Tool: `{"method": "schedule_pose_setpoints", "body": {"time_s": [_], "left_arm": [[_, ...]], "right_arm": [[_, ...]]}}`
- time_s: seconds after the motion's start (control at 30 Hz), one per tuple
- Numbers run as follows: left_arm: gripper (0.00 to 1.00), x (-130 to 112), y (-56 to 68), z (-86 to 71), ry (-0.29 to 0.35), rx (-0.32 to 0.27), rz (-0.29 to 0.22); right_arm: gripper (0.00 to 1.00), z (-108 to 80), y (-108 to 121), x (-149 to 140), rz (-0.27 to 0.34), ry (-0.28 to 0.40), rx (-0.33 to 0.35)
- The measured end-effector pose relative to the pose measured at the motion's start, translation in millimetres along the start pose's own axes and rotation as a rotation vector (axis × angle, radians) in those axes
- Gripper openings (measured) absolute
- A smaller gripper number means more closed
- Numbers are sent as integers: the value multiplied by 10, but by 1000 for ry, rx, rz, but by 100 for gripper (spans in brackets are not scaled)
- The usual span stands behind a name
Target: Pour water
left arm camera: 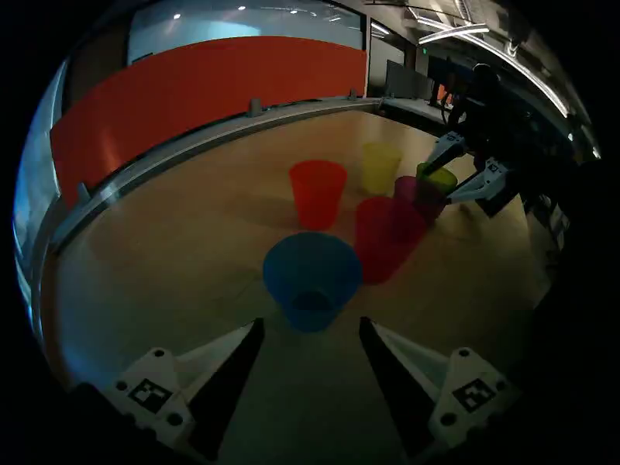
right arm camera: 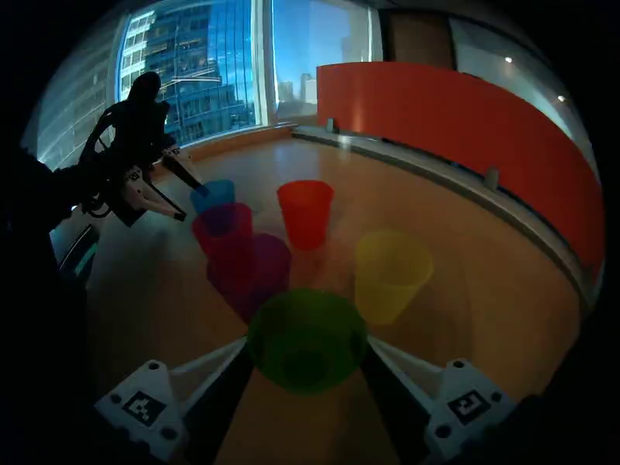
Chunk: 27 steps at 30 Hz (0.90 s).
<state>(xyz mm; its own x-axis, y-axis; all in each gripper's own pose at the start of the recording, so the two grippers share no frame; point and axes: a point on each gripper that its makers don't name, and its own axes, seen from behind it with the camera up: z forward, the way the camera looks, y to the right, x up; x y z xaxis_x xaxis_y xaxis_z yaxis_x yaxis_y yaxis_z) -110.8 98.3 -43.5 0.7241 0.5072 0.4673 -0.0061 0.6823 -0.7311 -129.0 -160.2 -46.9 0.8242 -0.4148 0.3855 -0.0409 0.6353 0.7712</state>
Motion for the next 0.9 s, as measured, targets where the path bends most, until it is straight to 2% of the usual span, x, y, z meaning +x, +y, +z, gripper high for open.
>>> {"method": "schedule_pose_setpoints", "body": {"time_s": [0.3,0.43,0.9], "left_arm": [[91,18,47,9,0,-3,5],[91,21,44,-4,1,0,4],[91,23,-17,-108,23,39,-3]], "right_arm": [[92,-22,-34,-36,7,-7,1],[100,-34,-59,-52,20,-12,4],[100,-244,-47,-100,31,2,-32]]}}
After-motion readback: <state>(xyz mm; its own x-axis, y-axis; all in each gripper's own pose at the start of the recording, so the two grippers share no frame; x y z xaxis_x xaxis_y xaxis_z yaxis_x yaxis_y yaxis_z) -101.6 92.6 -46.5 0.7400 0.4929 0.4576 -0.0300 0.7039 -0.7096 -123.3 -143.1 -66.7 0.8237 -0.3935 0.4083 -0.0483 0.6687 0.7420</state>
